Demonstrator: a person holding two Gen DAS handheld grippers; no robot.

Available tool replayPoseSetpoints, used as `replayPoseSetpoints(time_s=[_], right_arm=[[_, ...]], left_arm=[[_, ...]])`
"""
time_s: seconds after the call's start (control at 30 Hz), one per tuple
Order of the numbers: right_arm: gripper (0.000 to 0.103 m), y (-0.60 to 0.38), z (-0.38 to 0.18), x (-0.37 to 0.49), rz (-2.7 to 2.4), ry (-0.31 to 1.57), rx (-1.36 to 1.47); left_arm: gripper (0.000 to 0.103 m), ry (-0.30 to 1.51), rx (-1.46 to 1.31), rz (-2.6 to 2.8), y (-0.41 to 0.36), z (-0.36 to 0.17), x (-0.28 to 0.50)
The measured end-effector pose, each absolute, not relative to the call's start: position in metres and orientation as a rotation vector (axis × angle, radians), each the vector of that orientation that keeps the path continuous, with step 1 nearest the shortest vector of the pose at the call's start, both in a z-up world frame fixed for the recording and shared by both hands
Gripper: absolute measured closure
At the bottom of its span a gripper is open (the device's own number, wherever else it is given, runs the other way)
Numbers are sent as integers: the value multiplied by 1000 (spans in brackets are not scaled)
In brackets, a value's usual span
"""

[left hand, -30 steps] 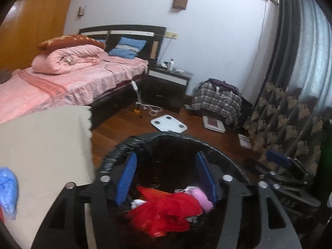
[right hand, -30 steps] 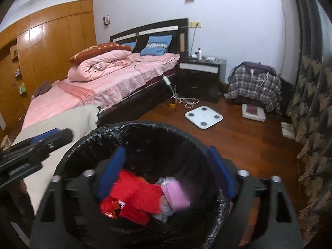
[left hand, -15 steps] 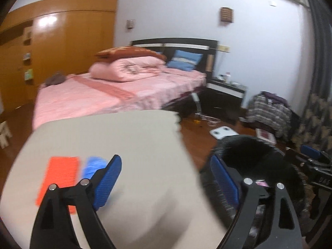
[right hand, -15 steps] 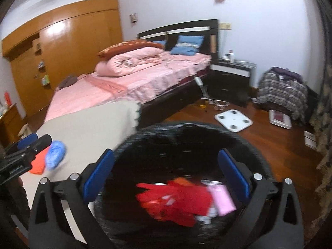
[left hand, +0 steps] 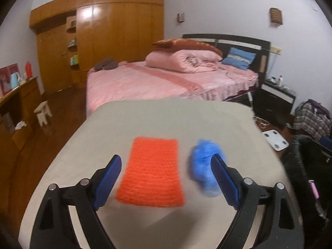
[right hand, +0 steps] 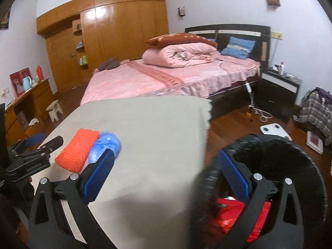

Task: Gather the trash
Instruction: 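Move the left tool back to the bed and grasp the orange foam net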

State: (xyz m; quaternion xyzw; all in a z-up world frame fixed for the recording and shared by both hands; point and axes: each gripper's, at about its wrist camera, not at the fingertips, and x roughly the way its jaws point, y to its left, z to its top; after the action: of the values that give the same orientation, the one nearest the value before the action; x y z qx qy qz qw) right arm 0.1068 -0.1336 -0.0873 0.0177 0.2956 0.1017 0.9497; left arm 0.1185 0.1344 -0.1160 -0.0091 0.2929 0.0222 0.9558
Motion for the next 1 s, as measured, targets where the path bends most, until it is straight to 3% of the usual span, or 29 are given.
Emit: replayPoseSetpoints(time_s=[0.8,1.0], right_arm=[[6,-76,-145,137,238,737,-5],[6,-70,-150,136,246,747,-21]], left_arm=[[19,853,-97,88,171,-188,166],[36,859,-123,30,173,-190,163]])
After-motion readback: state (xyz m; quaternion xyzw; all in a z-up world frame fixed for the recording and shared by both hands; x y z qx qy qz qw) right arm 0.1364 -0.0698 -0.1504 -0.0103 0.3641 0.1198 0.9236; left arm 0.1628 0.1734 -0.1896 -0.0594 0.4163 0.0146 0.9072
